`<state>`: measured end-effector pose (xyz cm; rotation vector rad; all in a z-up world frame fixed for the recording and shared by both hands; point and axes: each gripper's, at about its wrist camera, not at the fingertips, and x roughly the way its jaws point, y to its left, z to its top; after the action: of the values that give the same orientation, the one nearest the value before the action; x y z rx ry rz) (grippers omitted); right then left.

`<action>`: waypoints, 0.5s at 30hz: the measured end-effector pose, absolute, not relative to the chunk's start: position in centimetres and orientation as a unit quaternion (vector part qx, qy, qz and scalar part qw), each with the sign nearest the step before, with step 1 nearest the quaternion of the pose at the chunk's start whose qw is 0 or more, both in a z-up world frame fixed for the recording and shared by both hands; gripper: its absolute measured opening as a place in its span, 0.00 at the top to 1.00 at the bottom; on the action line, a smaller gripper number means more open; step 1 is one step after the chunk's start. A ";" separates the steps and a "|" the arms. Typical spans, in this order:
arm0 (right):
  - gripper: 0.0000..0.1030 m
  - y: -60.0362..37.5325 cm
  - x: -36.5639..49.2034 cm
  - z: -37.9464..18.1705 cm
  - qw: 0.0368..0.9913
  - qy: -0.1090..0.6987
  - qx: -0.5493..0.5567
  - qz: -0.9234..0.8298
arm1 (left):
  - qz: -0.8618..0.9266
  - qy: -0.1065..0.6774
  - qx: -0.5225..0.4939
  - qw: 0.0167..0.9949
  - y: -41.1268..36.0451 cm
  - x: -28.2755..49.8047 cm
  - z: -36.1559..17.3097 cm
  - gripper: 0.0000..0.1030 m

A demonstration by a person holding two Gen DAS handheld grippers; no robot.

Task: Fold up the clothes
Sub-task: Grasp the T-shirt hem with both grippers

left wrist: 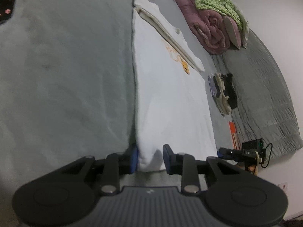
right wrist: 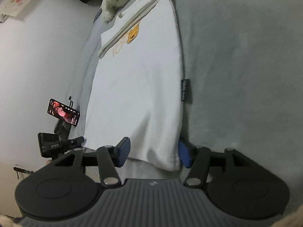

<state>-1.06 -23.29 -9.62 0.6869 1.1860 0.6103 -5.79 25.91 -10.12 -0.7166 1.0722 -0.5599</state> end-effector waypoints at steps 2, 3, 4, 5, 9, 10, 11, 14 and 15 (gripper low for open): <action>0.74 -23.7 -1.0 -10.2 0.725 0.540 0.336 0.264 | -0.256 0.493 -0.330 0.764 25.8 -5.8 -10.1 0.74; 0.86 -23.9 -0.8 -10.7 0.719 0.545 0.349 0.253 | -0.255 0.492 -0.331 0.764 25.8 -5.9 -10.1 0.78; 0.95 -24.1 -0.6 -11.2 0.714 0.551 0.356 0.246 | -0.254 0.492 -0.331 0.764 25.8 -5.9 -10.1 0.87; 0.95 -24.3 -0.5 -11.3 0.709 0.551 0.363 0.248 | -0.253 0.492 -0.331 0.764 25.7 -5.9 -10.1 0.89; 0.95 -25.9 -1.3 -9.4 0.729 0.523 0.361 0.254 | -0.246 0.476 -0.334 0.776 26.6 -6.4 -9.4 0.93; 0.95 -26.5 -1.4 -9.1 0.730 0.514 0.372 0.256 | -0.246 0.472 -0.340 0.775 27.1 -6.6 -9.3 0.93; 0.95 -27.0 -1.5 -8.8 0.730 0.506 0.381 0.256 | -0.245 0.469 -0.347 0.775 27.5 -6.7 -9.3 0.93; 0.94 -26.8 -1.1 -9.3 0.725 0.516 0.380 0.252 | -0.244 0.488 -0.341 0.766 27.2 -6.5 -10.0 0.92; 0.92 -26.5 -0.9 -9.6 0.721 0.525 0.376 0.252 | -0.242 0.492 -0.339 0.764 27.2 -6.4 -10.1 0.92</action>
<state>-0.91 -26.50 -9.61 0.8311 1.1597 0.5568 -6.44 27.16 -10.14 -0.7376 1.0688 -0.5268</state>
